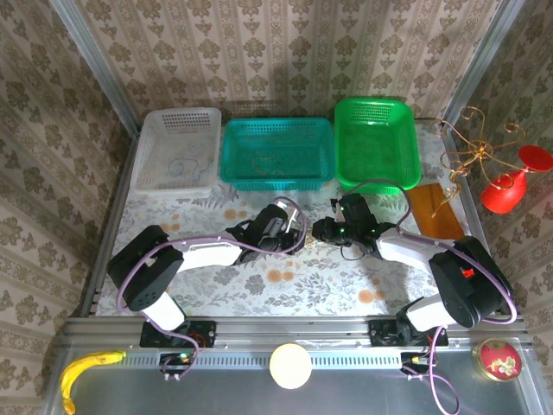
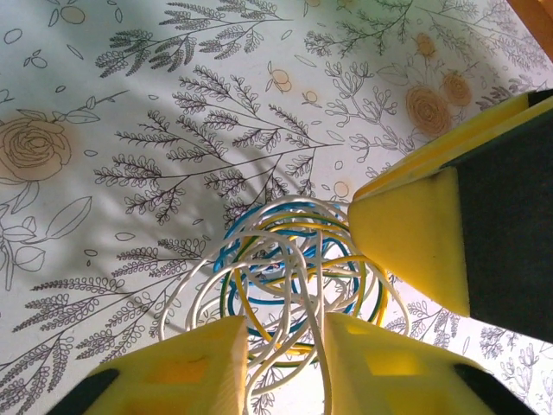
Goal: Untangle the cables
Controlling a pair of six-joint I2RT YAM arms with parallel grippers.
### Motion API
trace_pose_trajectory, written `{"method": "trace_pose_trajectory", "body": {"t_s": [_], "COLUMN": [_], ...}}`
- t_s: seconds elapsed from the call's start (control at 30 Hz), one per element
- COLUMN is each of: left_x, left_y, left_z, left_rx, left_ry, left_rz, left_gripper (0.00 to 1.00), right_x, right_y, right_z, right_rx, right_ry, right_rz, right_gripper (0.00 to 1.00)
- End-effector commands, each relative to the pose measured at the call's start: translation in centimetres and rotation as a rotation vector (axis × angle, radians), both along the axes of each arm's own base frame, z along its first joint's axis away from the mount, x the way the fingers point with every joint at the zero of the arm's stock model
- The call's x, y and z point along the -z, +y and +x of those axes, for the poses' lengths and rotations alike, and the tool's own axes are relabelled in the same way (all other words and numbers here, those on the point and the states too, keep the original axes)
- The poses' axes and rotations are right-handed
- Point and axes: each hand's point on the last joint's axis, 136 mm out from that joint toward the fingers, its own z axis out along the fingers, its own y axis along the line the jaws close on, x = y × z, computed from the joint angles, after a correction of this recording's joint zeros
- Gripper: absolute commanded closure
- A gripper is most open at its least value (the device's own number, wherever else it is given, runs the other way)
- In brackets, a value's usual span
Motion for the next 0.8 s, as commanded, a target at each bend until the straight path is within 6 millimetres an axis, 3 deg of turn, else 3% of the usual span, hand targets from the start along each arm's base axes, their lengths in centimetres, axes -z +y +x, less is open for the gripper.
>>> {"method": "trace_pose_trajectory", "body": {"t_s": [0.0, 0.2, 0.4, 0.43, 0.57, 0.77], "left_x": [0.3, -0.5, -2.5, -2.8, -5.2, -10.9], "left_y": [-0.2, -0.4, -0.4, -0.4, -0.4, -0.6], "left_z": [-0.3, -0.2, -0.2, -0.2, -0.4, -0.8], "left_rx": [0.006, 0.008, 0.010, 0.011, 0.018, 0.033], "left_ry": [0.007, -0.002, -0.025, -0.029, -0.056, -0.115], "left_rz": [-0.012, -0.029, -0.057, -0.062, -0.099, -0.230], "left_gripper": [0.75, 0.78, 1.00, 1.00, 1.00, 1.00], "right_x": [-0.9, -0.5, 1.4, 1.8, 2.9, 4.2], "right_y": [0.9, 1.5, 1.6, 1.5, 1.2, 0.5], "right_z": [0.6, 0.2, 0.1, 0.0, -0.3, -0.7], "right_rx": [-0.008, -0.022, -0.014, -0.012, -0.005, 0.010], "right_ry": [-0.015, -0.012, 0.015, 0.021, 0.037, 0.053], "right_rz": [0.026, 0.021, -0.003, -0.006, -0.023, -0.052], "right_gripper": [0.74, 0.74, 0.75, 0.75, 0.77, 0.77]}}
